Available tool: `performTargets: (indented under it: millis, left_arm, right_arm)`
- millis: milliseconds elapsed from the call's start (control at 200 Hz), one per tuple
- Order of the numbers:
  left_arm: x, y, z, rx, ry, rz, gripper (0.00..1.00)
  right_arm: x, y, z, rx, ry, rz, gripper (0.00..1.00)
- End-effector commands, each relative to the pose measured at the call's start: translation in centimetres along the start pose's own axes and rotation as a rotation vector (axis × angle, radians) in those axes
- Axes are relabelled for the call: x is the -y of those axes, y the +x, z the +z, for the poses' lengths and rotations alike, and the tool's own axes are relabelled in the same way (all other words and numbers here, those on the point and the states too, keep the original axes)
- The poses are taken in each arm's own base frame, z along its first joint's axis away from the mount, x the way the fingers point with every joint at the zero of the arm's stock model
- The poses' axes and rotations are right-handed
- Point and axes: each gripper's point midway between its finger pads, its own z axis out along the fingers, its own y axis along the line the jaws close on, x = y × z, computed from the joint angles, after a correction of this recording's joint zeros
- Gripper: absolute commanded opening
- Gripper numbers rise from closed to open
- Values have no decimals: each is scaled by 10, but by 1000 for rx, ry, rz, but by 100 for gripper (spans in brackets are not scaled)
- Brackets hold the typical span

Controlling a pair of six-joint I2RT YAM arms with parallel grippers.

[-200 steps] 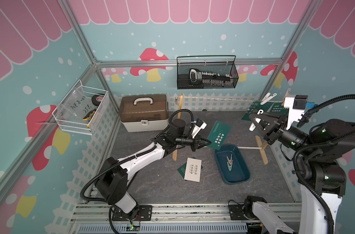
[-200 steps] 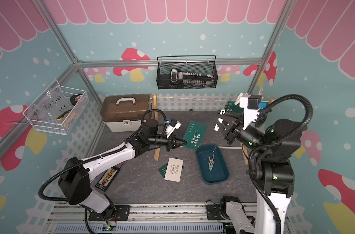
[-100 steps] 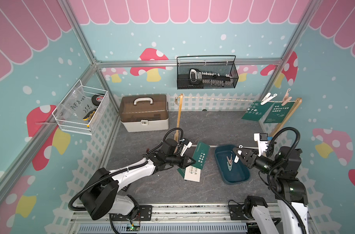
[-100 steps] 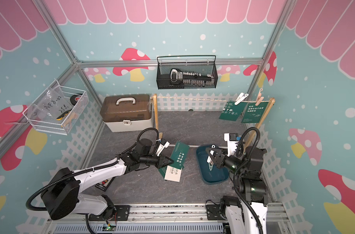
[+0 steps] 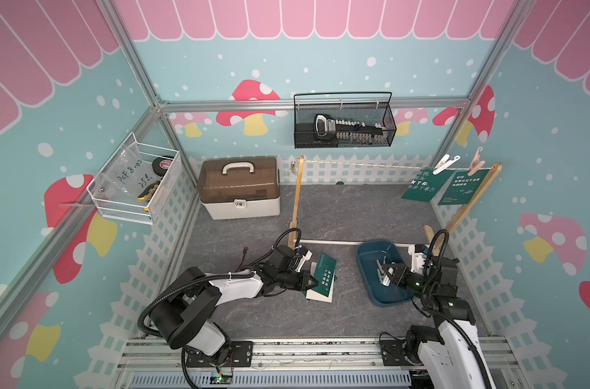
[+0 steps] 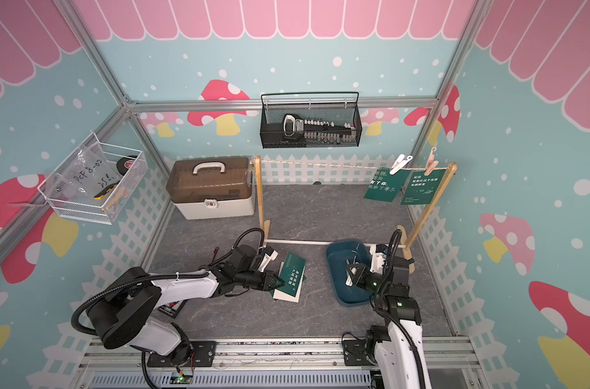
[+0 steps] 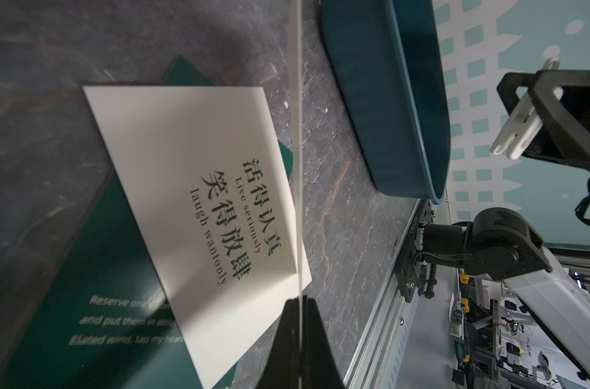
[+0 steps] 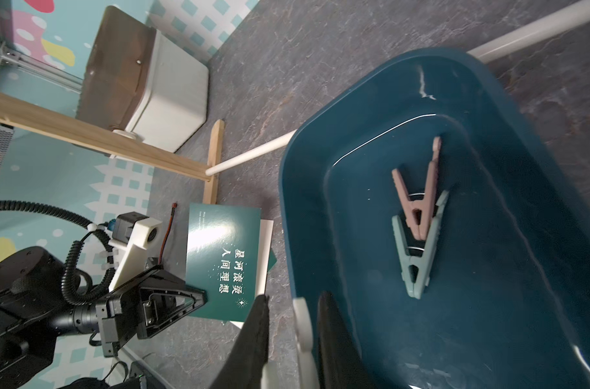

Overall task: Remove the postcards from the strings
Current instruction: Place the postcard on the postcard.

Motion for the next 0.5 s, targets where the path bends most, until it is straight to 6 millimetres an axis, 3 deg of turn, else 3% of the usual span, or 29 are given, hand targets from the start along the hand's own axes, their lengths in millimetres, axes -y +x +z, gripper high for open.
performTargets:
  millis: [0,275,490]
  left_arm:
    - [4,-2,4,19,39,-27,0]
    - [-25,5,1,4,-136,-82,0]
    - [-23,10,-8,30,-201,-42,33]
  right_arm:
    - [10,-12,8,57,32,-15,0]
    - [29,-10,22,50,82,-1,0]
    - [35,-9,32,32,93,4,4]
